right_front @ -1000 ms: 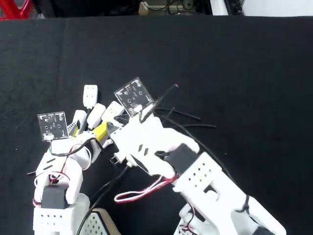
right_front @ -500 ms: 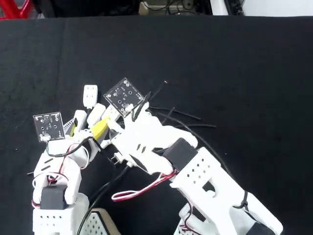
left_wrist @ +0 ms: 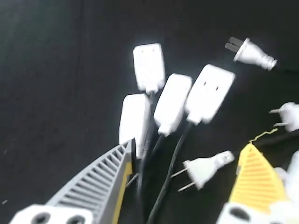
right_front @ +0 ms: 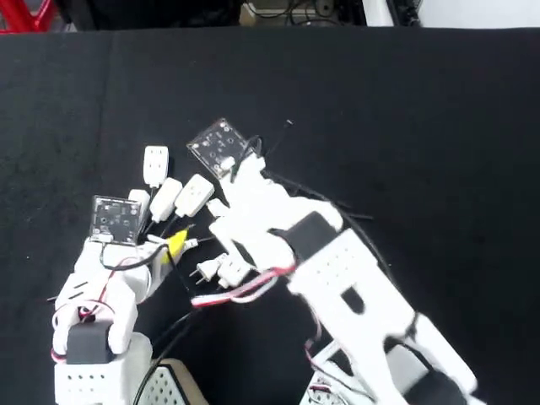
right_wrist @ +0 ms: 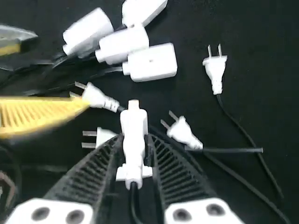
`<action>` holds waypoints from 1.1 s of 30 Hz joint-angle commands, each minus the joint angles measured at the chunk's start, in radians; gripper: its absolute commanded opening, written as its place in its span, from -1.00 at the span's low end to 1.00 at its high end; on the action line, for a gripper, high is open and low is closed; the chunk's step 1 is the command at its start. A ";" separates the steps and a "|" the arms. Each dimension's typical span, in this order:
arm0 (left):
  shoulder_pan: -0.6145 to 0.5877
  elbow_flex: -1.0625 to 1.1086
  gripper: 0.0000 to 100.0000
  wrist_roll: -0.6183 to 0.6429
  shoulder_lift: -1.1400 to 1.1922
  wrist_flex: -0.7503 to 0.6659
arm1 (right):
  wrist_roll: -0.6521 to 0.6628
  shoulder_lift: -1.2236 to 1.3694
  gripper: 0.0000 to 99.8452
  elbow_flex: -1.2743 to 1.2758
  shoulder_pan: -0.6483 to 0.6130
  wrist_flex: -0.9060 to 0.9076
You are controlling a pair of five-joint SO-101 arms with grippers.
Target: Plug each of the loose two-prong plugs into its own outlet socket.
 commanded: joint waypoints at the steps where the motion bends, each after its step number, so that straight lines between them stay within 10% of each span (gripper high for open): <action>1: -0.156 -0.035 -0.30 0.014 -0.008 -0.011 | 0.089 0.137 -0.98 -0.211 0.017 0.180; 10: -0.456 0.102 -0.30 0.021 -0.008 -0.017 | 0.207 0.573 -0.98 -0.472 0.060 0.417; 33: -0.390 0.209 -0.30 -0.193 -0.008 -0.018 | 0.198 0.806 -0.98 -0.529 0.097 0.416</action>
